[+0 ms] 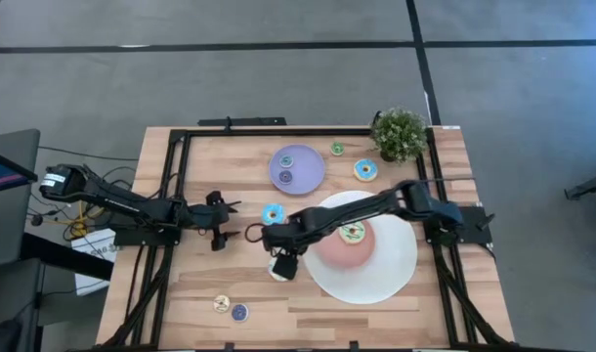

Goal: Pick & Place donuts
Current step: Put the big white donut on the orange plate

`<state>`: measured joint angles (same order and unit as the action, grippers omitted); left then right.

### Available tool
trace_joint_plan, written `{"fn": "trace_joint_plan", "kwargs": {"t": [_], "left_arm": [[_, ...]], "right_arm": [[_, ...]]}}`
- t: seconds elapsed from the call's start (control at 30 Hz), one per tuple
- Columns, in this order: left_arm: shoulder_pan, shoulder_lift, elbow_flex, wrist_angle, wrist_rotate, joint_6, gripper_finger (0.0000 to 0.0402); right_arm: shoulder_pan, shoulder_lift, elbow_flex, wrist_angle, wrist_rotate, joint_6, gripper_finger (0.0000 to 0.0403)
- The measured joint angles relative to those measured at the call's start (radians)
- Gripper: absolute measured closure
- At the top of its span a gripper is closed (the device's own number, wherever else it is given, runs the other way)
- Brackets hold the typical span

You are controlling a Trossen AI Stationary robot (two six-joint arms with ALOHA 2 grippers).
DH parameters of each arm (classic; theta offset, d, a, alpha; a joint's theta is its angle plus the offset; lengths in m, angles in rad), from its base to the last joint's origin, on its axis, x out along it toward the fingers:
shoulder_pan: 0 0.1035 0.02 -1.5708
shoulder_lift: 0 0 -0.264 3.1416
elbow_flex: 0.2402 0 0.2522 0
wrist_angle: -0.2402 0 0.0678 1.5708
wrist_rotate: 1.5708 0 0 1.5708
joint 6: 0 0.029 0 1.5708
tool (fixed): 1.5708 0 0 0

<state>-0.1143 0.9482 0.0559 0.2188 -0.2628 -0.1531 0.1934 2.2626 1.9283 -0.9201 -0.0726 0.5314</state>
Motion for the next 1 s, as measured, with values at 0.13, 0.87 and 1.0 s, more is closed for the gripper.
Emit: {"fn": "trace_joint_plan", "kwargs": {"t": [0.13, 0.87, 1.0], "left_arm": [[0.000, 0.000, 0.000, -0.002, 0.053, -0.033, 0.0068], [0.000, 0.000, 0.000, 0.018, 0.092, -0.001, 0.0068], [0.000, 0.000, 0.000, 0.019, 0.074, 0.008, 0.0068]], "right_arm": [[-0.009, 0.038, 0.020, 0.004, -0.034, 0.003, 0.0172], [-0.012, 0.117, 0.022, 0.080, -0.081, -0.040, 0.0188], [-0.010, 0.117, 0.022, 0.077, -0.071, -0.040, 0.0230]]}}
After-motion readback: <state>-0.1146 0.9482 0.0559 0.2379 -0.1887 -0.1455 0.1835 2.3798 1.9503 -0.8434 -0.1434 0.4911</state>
